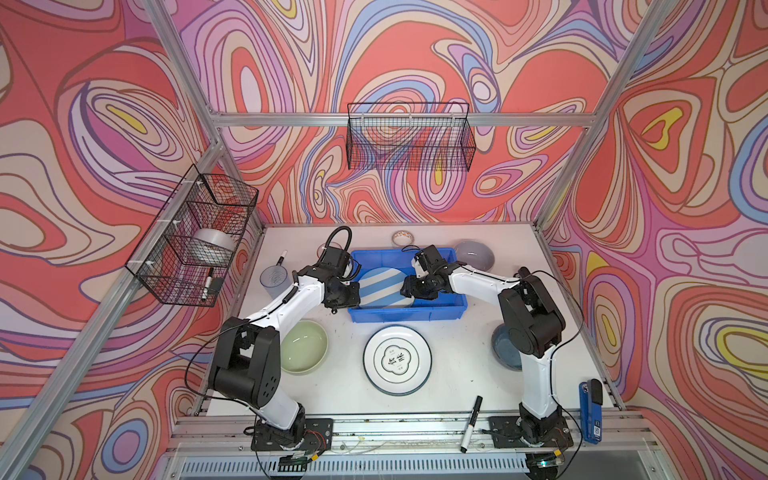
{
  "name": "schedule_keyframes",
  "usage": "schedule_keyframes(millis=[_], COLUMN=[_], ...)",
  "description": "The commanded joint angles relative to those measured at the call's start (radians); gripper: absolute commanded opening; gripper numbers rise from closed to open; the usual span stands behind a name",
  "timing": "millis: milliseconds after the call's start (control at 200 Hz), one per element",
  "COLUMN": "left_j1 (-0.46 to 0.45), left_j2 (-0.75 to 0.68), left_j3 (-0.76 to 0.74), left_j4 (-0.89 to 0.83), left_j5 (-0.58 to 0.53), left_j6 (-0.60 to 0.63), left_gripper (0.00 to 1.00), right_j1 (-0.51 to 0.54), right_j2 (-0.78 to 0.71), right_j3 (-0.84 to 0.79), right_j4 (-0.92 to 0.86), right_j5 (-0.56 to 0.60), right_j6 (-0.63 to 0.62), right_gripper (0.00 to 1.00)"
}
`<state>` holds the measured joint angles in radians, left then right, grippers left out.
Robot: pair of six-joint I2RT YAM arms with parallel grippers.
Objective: Place the mixed dishes into the plastic bin
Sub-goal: 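Lower the striped plate onto the other in the bin and open right gripper, then withdraw both grippers from the bin toward the white green-rimmed plate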
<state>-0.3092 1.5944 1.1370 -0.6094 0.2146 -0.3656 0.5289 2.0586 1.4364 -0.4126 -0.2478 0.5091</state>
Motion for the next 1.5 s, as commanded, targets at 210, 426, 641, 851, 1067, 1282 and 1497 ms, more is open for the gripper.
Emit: schedule_keyframes(millis=[210, 426, 641, 851, 1067, 1282, 1497], left_j1=[0.000, 0.000, 0.000, -0.001, -0.003, -0.049, -0.141], left_j2=[-0.038, -0.088, -0.164, -0.268, -0.356, -0.479, -0.530], left_j3=[-0.005, 0.001, -0.017, -0.056, -0.093, -0.158, -0.254], left_j4=[-0.008, -0.039, -0.109, -0.147, -0.204, -0.212, -0.215], left_j5=[0.006, -0.019, -0.029, -0.018, 0.047, 0.089, 0.082], left_j6=[0.013, 0.017, 0.031, 0.031, 0.008, -0.034, -0.094], left_gripper=[0.50, 0.59, 0.60, 0.59, 0.54, 0.52, 0.45], right_j1=[0.016, 0.016, 0.016, 0.016, 0.016, 0.022, 0.040], right_j2=[-0.012, -0.085, -0.204, -0.384, -0.557, -0.694, -0.778], right_j3=[0.041, 0.046, 0.022, -0.043, -0.179, -0.334, -0.472], right_j4=[-0.070, -0.144, -0.185, -0.237, -0.243, -0.209, -0.144], right_j5=[0.076, 0.151, 0.170, 0.152, 0.063, -0.059, -0.122], right_j6=[-0.036, -0.059, -0.076, -0.103, -0.107, -0.091, -0.051], right_gripper=[0.61, 0.63, 0.63, 0.62, 0.59, 0.56, 0.55])
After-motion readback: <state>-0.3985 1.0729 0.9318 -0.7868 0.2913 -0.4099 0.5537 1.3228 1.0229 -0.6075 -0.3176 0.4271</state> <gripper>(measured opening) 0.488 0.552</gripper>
